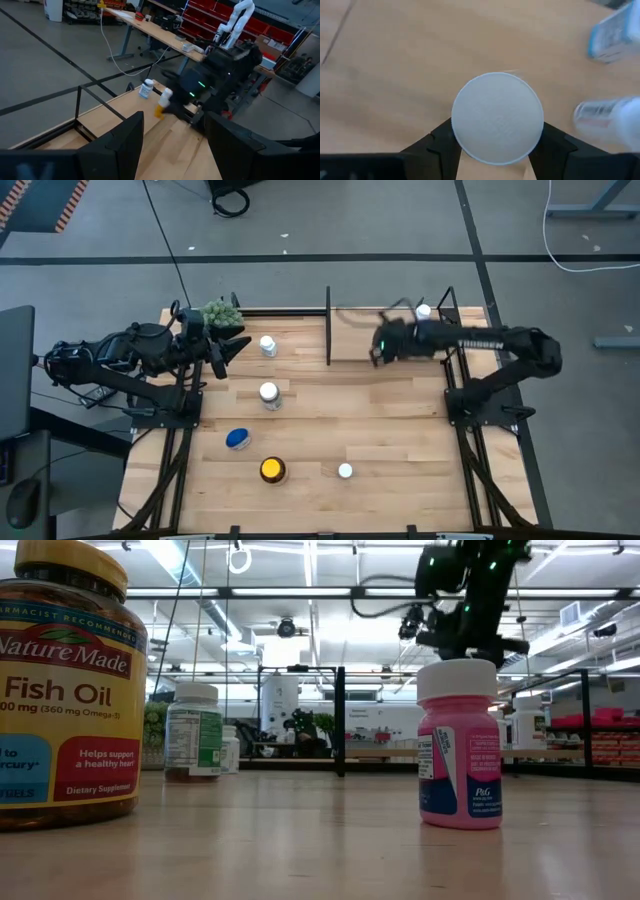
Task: Pick and place medicine bottles onto shelf by color
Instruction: Put the orange pill bottle on the shelf
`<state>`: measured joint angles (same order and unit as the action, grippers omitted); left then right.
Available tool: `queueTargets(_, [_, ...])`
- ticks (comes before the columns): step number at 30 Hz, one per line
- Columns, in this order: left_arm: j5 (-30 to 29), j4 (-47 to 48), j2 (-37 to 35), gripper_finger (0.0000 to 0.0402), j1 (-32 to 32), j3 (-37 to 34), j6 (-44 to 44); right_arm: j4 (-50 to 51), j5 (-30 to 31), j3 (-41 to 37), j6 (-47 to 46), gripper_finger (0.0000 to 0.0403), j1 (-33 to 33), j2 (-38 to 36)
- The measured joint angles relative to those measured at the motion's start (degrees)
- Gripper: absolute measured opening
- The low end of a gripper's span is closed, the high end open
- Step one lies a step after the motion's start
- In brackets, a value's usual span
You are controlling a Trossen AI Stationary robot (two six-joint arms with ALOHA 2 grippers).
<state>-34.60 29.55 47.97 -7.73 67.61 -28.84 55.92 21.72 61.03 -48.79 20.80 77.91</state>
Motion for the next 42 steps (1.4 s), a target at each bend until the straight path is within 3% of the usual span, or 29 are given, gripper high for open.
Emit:
queueTargets(5, [-0.01, 0.01, 0.00, 0.0217, 0.00, 0.00, 0.13, -6.76, -6.56, 0.05, 7.79, 0.0195, 13.65, 1.39])
queueTargets(10, [-0.01, 0.01, 0.00, 0.0213, 0.00, 0.01, 0.11, -7.13, -5.70, 4.38, 15.50, 0.0195, 19.60, 4.47])
queueTargets(17, [-0.01, 0.03, 0.00, 0.0212, 0.00, 0.02, 0.02, -4.76, -5.18, 13.26, 22.71, 0.0196, 21.31, 15.12])
queueTargets(21, [-0.01, 0.03, 0.00, 0.0211, 0.00, 0.00, -0.30, -3.29, -5.16, 14.16, 22.09, 0.0196, 22.38, 18.73])
queueTargets(31, [-0.01, -0.01, 0.00, 0.0208, 0.00, 0.00, -0.45, -2.69, -6.77, 12.66, 18.90, 0.0196, 26.57, 18.63])
queueTargets(42, [-0.04, -0.04, 0.00, 0.0209, 0.00, 0.00, -0.02, -2.88, -8.19, 12.66, 16.69, 0.0196, 26.71, 18.63])
